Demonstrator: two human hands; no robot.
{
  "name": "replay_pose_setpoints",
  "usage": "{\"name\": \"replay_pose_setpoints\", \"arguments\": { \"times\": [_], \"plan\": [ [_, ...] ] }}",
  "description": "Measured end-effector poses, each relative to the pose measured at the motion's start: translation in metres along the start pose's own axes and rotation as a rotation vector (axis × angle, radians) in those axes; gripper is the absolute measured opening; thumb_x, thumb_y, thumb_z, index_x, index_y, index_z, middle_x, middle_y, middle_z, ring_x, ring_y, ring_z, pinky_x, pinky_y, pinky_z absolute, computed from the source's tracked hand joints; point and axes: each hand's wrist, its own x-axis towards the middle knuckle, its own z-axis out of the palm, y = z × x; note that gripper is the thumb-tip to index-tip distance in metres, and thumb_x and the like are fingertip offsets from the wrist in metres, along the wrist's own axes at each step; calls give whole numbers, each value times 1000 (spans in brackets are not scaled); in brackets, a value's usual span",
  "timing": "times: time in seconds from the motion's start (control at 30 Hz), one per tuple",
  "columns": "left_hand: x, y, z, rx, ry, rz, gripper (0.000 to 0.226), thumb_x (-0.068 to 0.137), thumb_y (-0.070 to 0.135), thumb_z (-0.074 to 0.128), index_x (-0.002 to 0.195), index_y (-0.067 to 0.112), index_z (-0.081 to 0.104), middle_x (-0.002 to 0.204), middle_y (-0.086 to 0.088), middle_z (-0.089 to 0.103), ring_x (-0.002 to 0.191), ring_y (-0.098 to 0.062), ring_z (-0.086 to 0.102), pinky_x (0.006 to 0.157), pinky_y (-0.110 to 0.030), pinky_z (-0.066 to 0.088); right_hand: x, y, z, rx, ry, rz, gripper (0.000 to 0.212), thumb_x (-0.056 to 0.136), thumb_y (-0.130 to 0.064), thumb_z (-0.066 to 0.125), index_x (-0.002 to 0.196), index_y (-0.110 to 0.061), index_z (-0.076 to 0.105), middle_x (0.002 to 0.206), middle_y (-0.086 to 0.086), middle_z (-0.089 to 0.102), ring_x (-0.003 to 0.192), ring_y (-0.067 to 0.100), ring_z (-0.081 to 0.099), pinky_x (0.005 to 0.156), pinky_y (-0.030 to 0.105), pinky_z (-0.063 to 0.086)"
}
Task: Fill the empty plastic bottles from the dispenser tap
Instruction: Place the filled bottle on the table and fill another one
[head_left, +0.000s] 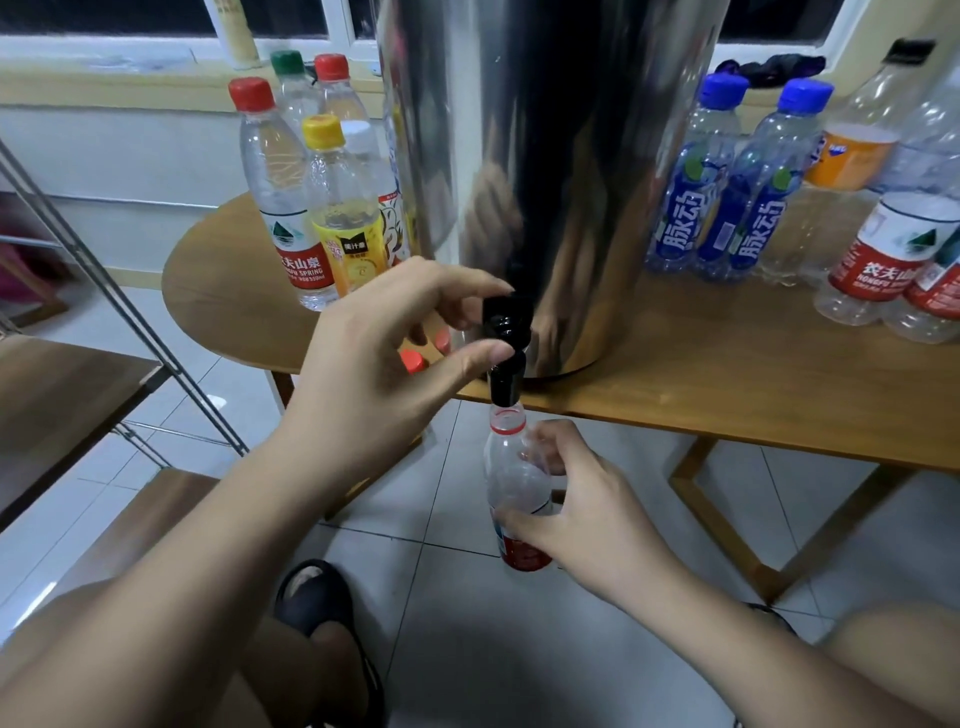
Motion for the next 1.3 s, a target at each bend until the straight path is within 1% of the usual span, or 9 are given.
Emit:
{"name": "replay_pose_setpoints", "arguments": {
  "times": [0.1, 0.27, 0.4, 0.53, 0.73, 0.83, 0.97, 1.2, 1.3],
  "plan": [
    [5, 1, 3, 28, 16, 37, 22, 96, 17, 85, 117, 16, 77, 97, 4, 69, 93, -17, 66, 77, -28, 49, 0, 0, 1, 11, -17, 0, 72, 76, -50, 90, 134, -47, 47, 132, -21, 63, 121, 2, 63, 99, 40, 60],
    [8, 3, 4, 26, 14, 23, 14, 96, 17, 85, 107, 17, 76, 94, 2, 70, 88, -19, 65, 73, -28, 50, -2, -1, -1, -13, -7, -12, 73, 79, -42, 91, 136, -44, 46, 130, -22, 61, 120, -8, 58, 101, 32, 57],
    [7, 4, 3, 25, 24, 29, 13, 96, 17, 85, 102, 12, 75, 96, 2, 72, 89, -19, 68, 74, -32, 53, -2, 0, -1, 3, -24, -4, 74, 79, -42, 92, 137, -43, 46, 132, -21, 61, 120, -4, 59, 100, 30, 57],
    [4, 6, 4, 21, 25, 50, 12, 96, 12, 85, 102, 8, 76, 93, 5, 69, 87, -17, 66, 74, -29, 52, 0, 2, 0, -13, -55, -10, 76, 81, -44, 91, 140, -40, 43, 135, -20, 59, 119, -4, 58, 89, 10, 45],
    [2, 9, 3, 58, 32, 95, 11, 95, 10, 86, 100, 7, 77, 92, 3, 69, 85, -17, 63, 74, -25, 48, 2, 4, 3, -42, -53, 1, 73, 80, -45, 91, 133, -46, 41, 132, -23, 59, 117, -9, 56, 96, 20, 49],
    [1, 9, 4, 61, 35, 101, 11, 94, 9, 86, 99, 6, 77, 92, 2, 70, 85, -17, 63, 74, -27, 49, 2, 4, 4, -57, -64, 7, 73, 80, -45, 91, 133, -45, 41, 134, -21, 59, 117, -1, 59, 98, 22, 50],
    [0, 9, 3, 62, 36, 107, 11, 94, 9, 86, 99, 7, 77, 92, -3, 71, 85, -21, 65, 73, -33, 51, 2, 4, 6, -55, -65, 6, 72, 80, -42, 91, 133, -43, 42, 133, -20, 60, 116, -4, 58, 100, 24, 51],
    [-4, 8, 6, 54, 60, 89, 12, 94, 9, 87, 97, 6, 76, 91, 4, 66, 86, 0, 59, 77, -22, 46, 4, 4, 8, -54, -73, 24, 73, 80, -42, 91, 132, -45, 40, 134, -19, 59, 118, 0, 56, 91, 17, 45],
    [-4, 8, 6, 48, 56, 86, 12, 95, 10, 86, 97, 5, 75, 92, 7, 66, 87, 1, 60, 77, -22, 47, 4, 4, 8, -45, -72, 28, 73, 80, -42, 91, 132, -44, 40, 135, -17, 59, 119, 1, 57, 91, 17, 45]
  ]
}}
